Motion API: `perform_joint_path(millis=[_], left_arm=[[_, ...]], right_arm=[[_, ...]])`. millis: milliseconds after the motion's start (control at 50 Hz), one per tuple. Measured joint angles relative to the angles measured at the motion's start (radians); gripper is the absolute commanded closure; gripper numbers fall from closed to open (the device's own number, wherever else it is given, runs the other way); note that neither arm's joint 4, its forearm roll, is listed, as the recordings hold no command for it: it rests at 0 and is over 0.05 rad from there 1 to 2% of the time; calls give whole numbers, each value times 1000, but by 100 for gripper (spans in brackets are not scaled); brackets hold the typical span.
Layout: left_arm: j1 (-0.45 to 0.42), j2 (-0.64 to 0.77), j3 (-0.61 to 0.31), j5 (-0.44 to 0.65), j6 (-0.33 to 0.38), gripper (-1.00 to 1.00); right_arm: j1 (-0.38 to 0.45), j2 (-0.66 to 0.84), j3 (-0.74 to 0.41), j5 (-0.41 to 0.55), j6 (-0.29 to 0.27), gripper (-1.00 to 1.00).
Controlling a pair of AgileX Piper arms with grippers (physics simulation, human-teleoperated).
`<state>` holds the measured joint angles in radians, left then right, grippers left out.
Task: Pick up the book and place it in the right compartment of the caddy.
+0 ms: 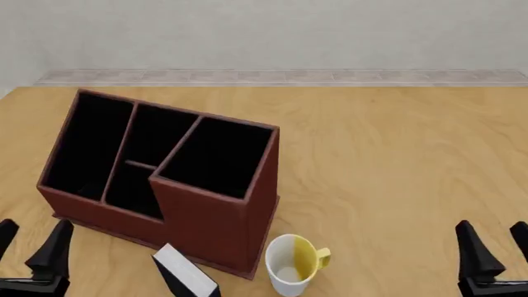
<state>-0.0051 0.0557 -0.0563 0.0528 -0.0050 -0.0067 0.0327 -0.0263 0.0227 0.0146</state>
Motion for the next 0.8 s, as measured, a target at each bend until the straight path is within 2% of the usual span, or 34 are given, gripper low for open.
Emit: perform_joint_path(millis=[440, 620, 800], left_arm=[[-15, -48, 32, -50, 15, -100], [-11, -52, 20, -47, 21, -100], [-4, -54, 7, -44, 27, -100]], right_arm=[[20, -4, 17, -26, -51, -100], [63, -18, -25, 33, -82, -100], [147, -23, -82, 127, -116, -100]])
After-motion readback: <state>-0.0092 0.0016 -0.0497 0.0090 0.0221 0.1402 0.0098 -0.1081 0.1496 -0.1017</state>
